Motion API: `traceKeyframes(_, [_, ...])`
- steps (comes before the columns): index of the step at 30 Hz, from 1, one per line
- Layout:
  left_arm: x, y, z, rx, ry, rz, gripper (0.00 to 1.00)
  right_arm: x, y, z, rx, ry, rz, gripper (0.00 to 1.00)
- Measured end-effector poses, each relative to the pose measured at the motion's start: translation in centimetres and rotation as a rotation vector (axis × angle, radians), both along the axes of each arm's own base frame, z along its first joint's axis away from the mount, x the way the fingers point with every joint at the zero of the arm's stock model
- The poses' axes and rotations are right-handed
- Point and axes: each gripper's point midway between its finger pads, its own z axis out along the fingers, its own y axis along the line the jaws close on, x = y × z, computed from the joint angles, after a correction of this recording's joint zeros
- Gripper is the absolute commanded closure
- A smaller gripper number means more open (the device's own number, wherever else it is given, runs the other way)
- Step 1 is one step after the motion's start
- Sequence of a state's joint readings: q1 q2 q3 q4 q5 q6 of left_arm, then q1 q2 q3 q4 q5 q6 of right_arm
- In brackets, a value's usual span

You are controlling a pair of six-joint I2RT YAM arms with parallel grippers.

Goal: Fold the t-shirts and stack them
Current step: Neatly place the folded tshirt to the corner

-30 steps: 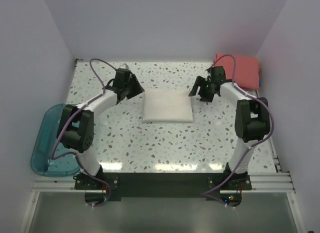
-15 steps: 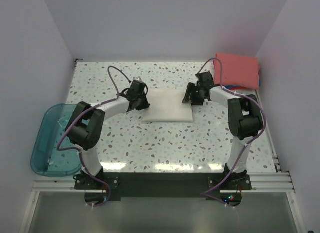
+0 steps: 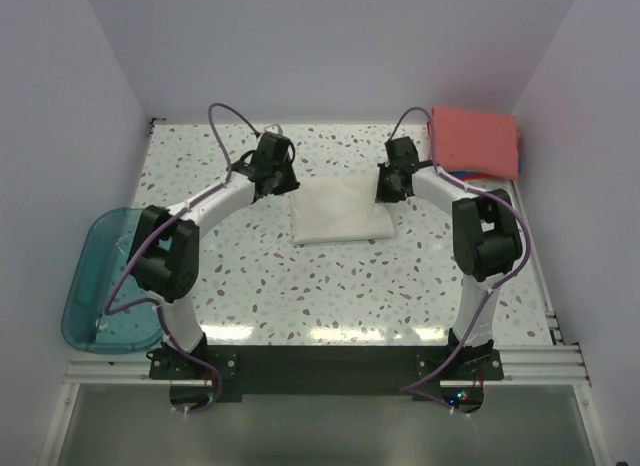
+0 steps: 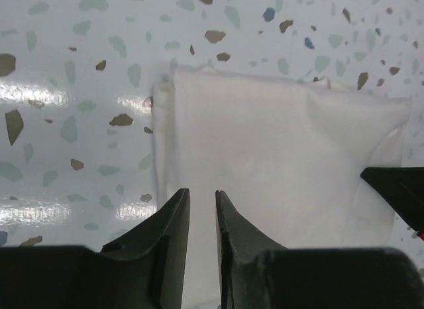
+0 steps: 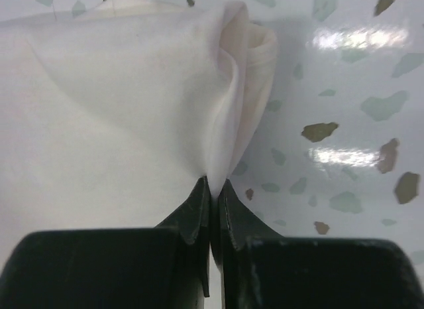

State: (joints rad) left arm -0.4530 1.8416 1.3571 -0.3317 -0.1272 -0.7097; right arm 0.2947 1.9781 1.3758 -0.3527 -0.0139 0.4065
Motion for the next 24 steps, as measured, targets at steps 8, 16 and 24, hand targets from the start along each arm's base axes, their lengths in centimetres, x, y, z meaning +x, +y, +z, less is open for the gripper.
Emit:
traceKeyframes(8, [-1.5, 1.2, 7.0, -0.02, -0.117, -0.03, 0.73, 5.6, -4.3, 5.9, -0.268, -0.131, 0.054, 1.0])
traceKeyframes(16, [-5.7, 2.9, 3.4, 0.038, -0.024, -0.103, 0.73, 12.3, -9.8, 11.1, -0.529, -0.231, 0.031, 1.0])
traceKeyframes(24, [-7.0, 2.5, 2.5, 0.039, 0.019, -0.19, 0.73, 16.5, -12.7, 12.8, -0.721, -0.266, 0.038, 1.0])
